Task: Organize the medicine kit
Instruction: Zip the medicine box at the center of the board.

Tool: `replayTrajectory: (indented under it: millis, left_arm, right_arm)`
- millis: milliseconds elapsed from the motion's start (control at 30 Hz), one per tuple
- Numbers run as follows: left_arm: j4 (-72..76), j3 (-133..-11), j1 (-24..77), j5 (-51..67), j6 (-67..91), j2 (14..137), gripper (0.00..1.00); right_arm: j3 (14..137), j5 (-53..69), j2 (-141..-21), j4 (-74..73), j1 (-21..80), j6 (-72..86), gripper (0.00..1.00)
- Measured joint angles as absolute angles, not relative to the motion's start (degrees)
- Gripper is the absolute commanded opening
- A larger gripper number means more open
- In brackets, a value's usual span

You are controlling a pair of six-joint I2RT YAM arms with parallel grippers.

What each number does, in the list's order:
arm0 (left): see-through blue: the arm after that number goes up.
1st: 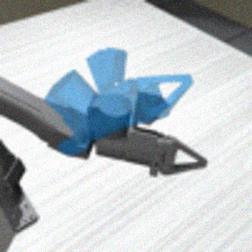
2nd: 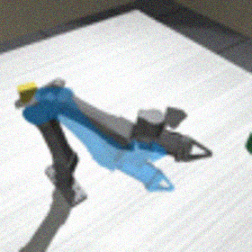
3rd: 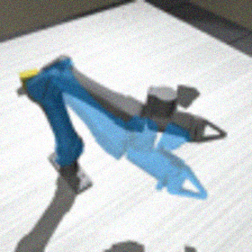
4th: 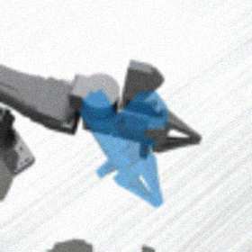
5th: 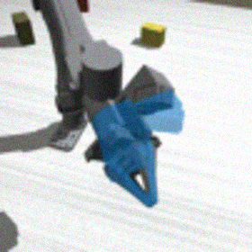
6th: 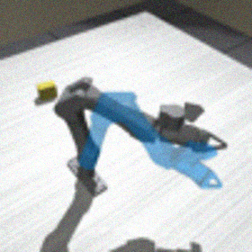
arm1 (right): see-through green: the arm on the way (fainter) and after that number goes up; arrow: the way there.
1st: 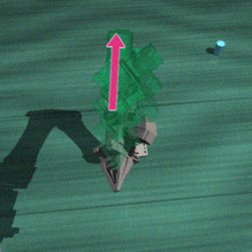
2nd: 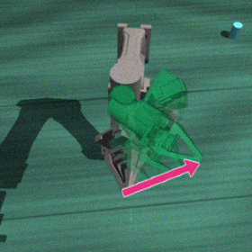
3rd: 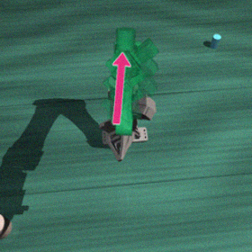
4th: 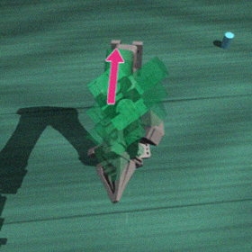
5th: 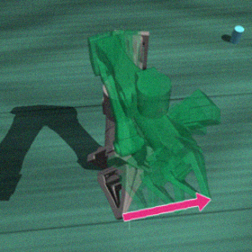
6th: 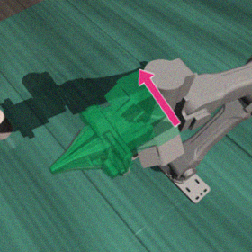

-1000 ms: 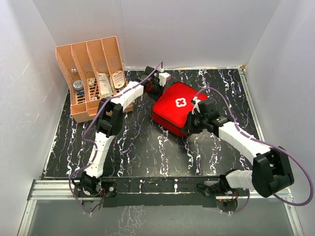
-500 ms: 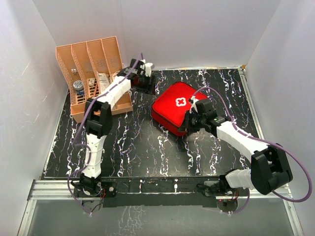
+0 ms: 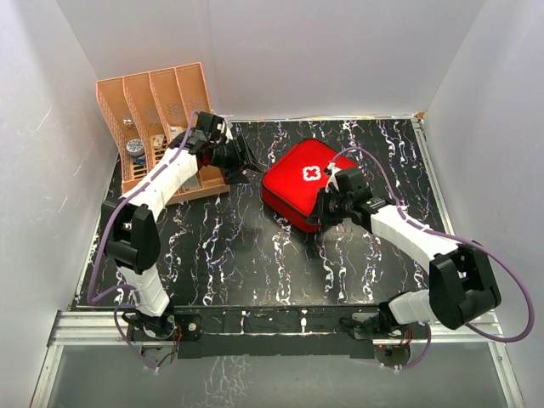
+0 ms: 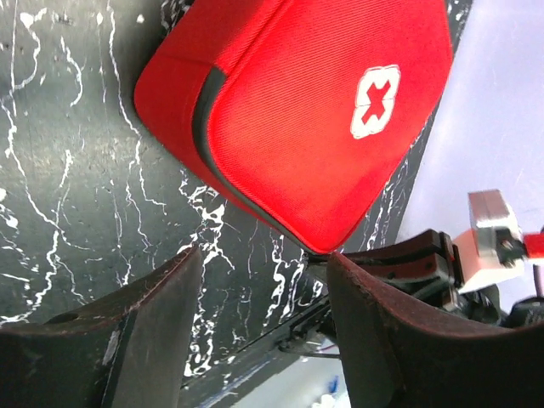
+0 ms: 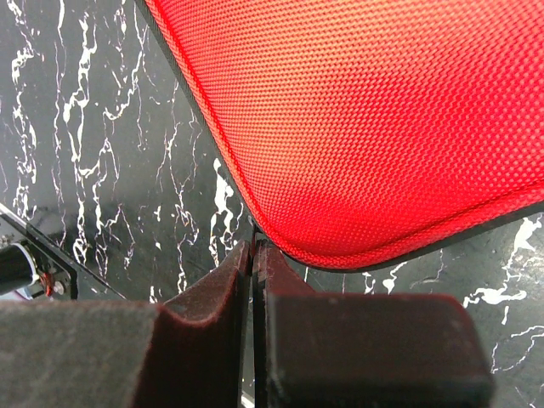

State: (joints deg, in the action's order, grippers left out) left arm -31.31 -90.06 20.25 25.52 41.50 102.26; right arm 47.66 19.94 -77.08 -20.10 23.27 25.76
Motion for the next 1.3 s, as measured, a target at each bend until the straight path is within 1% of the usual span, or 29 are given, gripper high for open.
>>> replayTrajectory:
  millis: [200, 567, 833, 1000, 1300]
  left_arm:
    - [-28.9, -86.8, 21.1, 24.8, 50.4, 104.7, 0.59]
    - [-23.8, -86.7, 23.1, 22.1, 60.3, 108.2, 0.58]
    - [-21.9, -86.7, 24.1, 20.7, 62.8, 109.5, 0.58]
    - [-21.1, -86.8, 24.1, 20.0, 63.1, 113.2, 0.57]
    - [-20.2, -88.1, 24.3, 19.6, 63.4, 116.1, 0.58]
  right_arm:
    - [49.6, 19.0, -79.3, -19.7, 23.3, 26.1, 0.00]
    - [54.8, 16.1, -85.1, -17.6, 25.9, 27.4, 0.00]
    - [58.9, 15.7, -89.4, -17.0, 27.5, 27.6, 0.00]
    - [61.4, 15.4, -91.5, -16.8, 28.1, 27.6, 0.00]
    - [62.5, 15.1, -92.5, -16.9, 28.9, 27.5, 0.00]
